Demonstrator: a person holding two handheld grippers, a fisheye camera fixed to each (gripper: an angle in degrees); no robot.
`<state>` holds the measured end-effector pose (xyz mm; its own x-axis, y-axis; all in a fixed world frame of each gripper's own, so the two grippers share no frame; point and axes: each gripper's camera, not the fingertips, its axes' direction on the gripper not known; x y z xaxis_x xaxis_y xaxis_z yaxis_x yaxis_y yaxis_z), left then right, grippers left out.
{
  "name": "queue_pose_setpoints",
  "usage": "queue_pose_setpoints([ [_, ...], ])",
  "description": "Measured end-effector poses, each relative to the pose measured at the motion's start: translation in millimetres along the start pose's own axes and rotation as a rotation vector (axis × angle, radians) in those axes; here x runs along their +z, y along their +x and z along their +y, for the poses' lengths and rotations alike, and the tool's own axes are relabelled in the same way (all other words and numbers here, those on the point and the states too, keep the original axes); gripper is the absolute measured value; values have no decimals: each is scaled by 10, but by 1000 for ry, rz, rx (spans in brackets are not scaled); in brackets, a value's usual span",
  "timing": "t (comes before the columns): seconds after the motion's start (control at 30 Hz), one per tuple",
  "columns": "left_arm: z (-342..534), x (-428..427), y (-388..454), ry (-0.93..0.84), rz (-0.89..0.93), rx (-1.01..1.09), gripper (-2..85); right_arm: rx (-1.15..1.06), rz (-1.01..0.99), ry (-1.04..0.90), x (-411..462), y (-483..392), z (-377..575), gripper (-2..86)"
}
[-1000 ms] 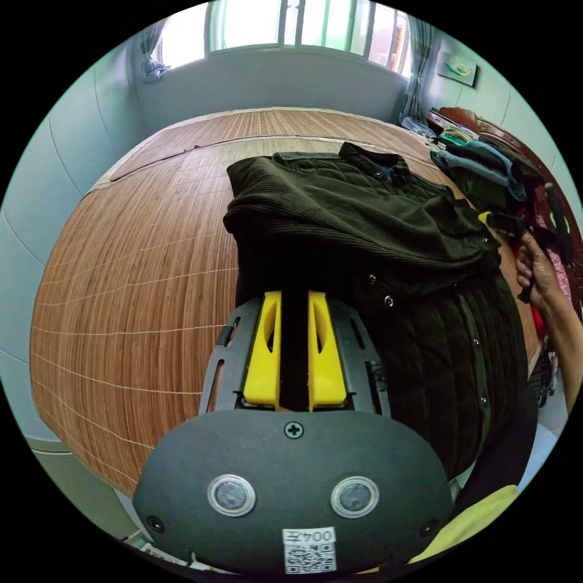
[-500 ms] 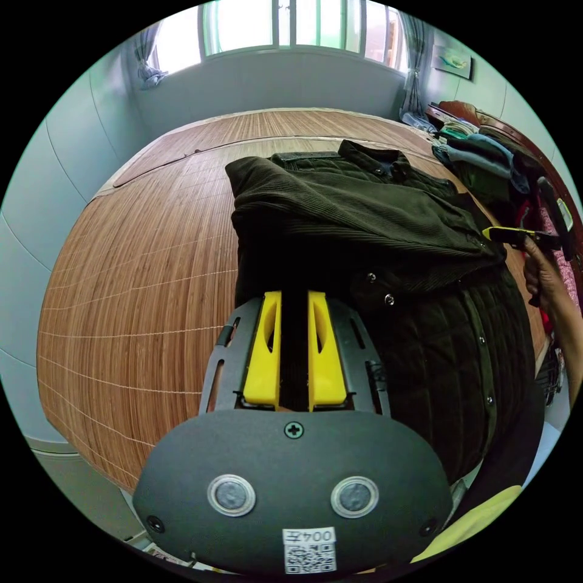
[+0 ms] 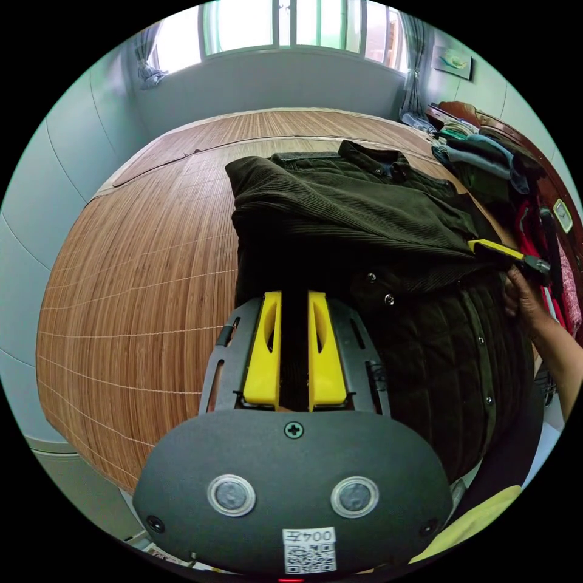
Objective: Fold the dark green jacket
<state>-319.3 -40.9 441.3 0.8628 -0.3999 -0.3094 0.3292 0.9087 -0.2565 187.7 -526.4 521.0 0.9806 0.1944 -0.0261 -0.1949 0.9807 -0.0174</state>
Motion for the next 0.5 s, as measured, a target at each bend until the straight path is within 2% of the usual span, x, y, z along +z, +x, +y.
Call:
queue_pose_setpoints([
  [0.13, -28, -51, -15, -12, 23, -5, 79, -32, 82, 7, 27, -166, 22, 62],
  [0.3, -253, -378, -59, 132, -43, -9, 99, -33, 90, 17, 40, -215, 52, 60],
  [0.5, -650, -7, -63, -20, -134, 35, 111, -26, 72, 18, 24, -195, 59, 59],
])
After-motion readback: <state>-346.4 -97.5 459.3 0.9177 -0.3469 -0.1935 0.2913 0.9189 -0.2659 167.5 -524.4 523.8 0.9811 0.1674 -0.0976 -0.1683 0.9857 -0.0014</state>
